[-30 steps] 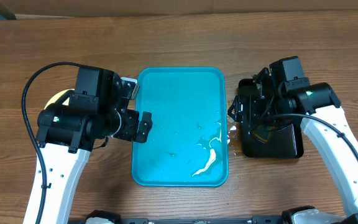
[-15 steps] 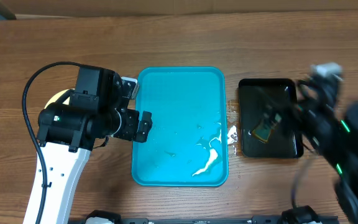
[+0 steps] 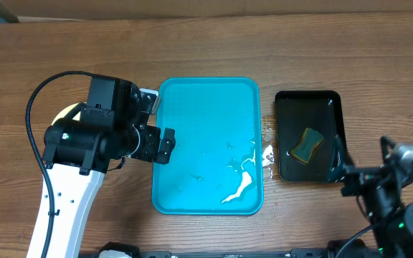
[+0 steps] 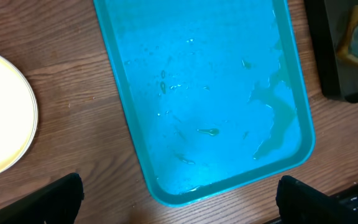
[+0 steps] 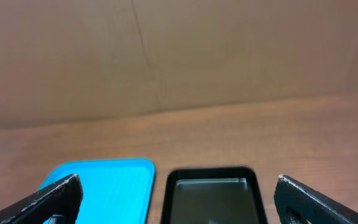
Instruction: Clean dirty plates on tray and stack at the side
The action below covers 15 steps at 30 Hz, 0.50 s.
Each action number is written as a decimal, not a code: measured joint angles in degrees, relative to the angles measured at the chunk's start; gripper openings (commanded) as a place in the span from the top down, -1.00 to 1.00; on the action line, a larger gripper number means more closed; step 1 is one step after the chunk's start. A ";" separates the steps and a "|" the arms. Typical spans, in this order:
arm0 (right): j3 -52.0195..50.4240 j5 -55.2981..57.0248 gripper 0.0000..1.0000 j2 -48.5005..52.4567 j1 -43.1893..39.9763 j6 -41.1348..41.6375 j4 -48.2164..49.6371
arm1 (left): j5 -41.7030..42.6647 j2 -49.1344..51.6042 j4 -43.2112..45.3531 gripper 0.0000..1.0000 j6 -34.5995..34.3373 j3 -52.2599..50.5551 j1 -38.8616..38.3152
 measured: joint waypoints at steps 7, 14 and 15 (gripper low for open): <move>-14.97 -1.03 -1.00 -11.02 -0.04 0.04 4.50 | -0.11 0.00 0.02 -1.00 0.00 0.00 0.00; -25.83 -1.49 -1.00 -16.06 -0.04 0.11 15.56 | -0.13 0.00 0.04 -0.99 0.00 0.00 0.00; -26.69 -1.57 -1.00 -16.06 -0.04 0.07 17.25 | -0.13 0.00 0.02 -0.99 0.00 0.00 0.00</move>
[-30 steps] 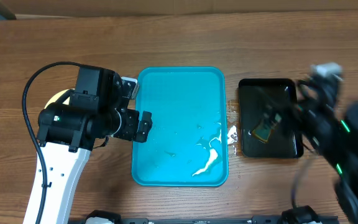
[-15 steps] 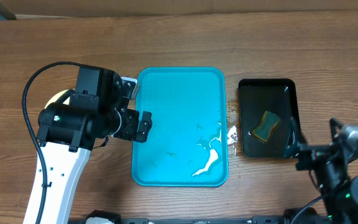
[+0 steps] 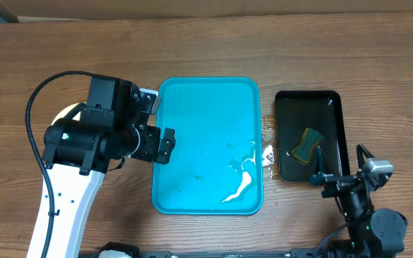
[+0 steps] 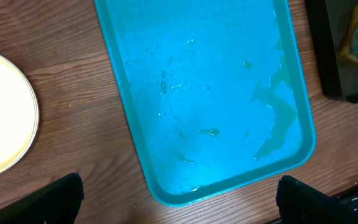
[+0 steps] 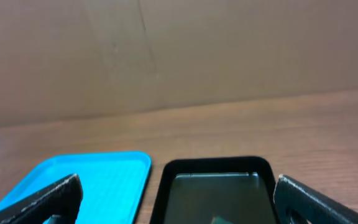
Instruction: Clean dirty plates on tray and stack at the side
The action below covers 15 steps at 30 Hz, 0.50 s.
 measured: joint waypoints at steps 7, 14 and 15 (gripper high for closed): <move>-8.59 -1.29 -1.00 -0.02 1.18 0.00 14.97 | 0.00 0.00 0.00 -1.00 0.00 0.00 0.00; -12.24 -1.75 -1.00 -0.02 3.04 -0.04 19.12 | 0.02 0.00 -0.02 -0.99 0.00 0.00 0.00; -12.24 -1.79 -1.00 0.00 3.19 -0.04 18.80 | 0.02 0.00 0.00 -1.00 0.00 0.00 0.00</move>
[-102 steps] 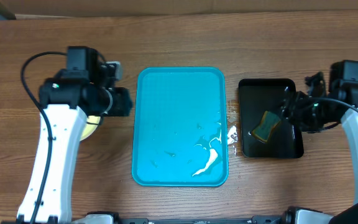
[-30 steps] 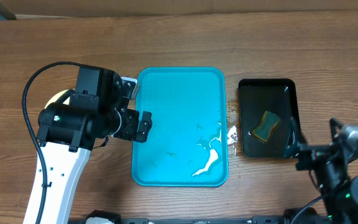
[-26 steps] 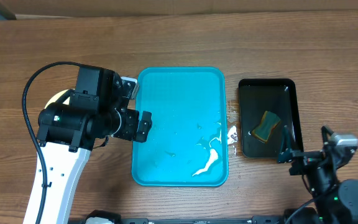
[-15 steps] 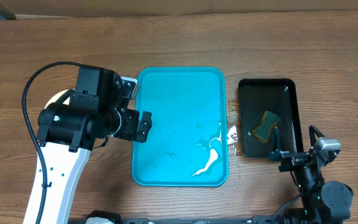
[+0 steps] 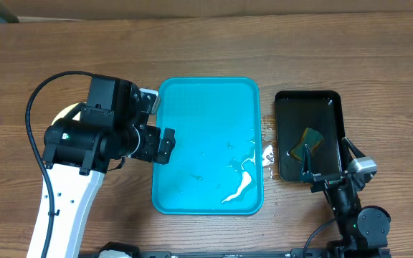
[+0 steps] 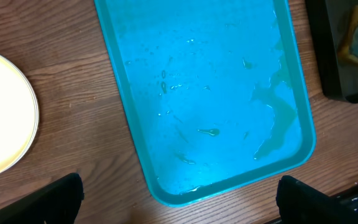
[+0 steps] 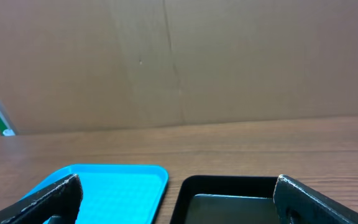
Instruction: Clean dirty plates on tray and stack at the side
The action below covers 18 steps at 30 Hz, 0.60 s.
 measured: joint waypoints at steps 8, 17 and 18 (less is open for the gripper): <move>0.00 0.02 -1.00 -0.04 0.13 0.04 -4.94 | 0.00 0.00 0.00 -1.00 0.00 0.00 0.00; 0.00 0.04 -1.00 -0.04 0.15 0.04 -4.96 | 0.00 0.00 0.00 -1.00 0.00 0.00 0.00; 0.00 0.02 -1.00 -0.04 0.13 0.04 -5.01 | 0.00 0.00 0.00 -0.99 0.00 0.00 0.00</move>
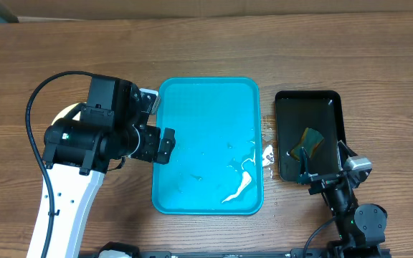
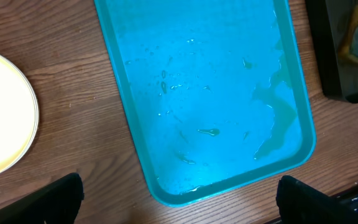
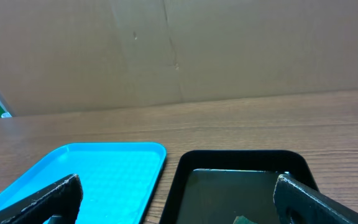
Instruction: Clean dirty plates on tray and stack at the side
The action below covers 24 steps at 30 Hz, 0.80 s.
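The blue tray [image 1: 206, 107] holds no plate, only wet streaks and a white smear [image 1: 239, 185]. A pale yellow plate lies on the table left of it, mostly hidden under the left arm in the overhead view [image 1: 64, 112]. My left gripper [image 1: 156, 123] hovers open over the tray's left edge, its fingertips [image 2: 58, 198] wide apart and empty. My right gripper [image 1: 326, 172] is open and empty at the near end of the black tray [image 1: 332, 100], pointing along the table.
A green and yellow sponge [image 1: 307, 143] lies in the black tray [image 3: 229, 168], which holds dark water. White spots mark the wood between the two trays [image 1: 268, 154]. A brown cardboard wall [image 3: 179, 50] stands behind the table.
The right gripper has shifted slightly at the black tray's near end, and its view now shows more of both trays. The left arm and the plate have not moved.
The right arm was at the table's far right edge, beyond the black tray. It then stood near the tray's near right corner, then at its near end, where it stays open. The left arm stayed open over the empty blue tray throughout.
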Each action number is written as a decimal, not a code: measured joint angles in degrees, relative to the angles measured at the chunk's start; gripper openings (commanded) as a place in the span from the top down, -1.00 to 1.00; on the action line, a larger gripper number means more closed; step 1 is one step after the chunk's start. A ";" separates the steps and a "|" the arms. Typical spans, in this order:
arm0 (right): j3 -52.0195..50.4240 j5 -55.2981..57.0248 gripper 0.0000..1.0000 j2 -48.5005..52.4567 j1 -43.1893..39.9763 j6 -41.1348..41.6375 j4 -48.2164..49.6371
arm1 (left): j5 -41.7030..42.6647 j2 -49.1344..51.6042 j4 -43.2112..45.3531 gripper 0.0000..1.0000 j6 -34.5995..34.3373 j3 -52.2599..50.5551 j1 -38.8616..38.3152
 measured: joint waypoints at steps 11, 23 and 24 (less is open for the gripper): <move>0.00 0.00 -1.00 0.00 0.02 0.00 0.02 | -0.02 -0.66 0.07 -1.00 0.00 -0.09 0.00; 0.00 0.00 -1.00 0.00 0.00 -0.02 -0.02 | -3.50 -27.80 27.12 -1.00 0.02 -17.99 7.21; 0.00 0.02 -1.00 0.00 0.02 -0.04 0.02 | -3.48 -30.10 30.71 -0.99 0.02 -20.65 7.21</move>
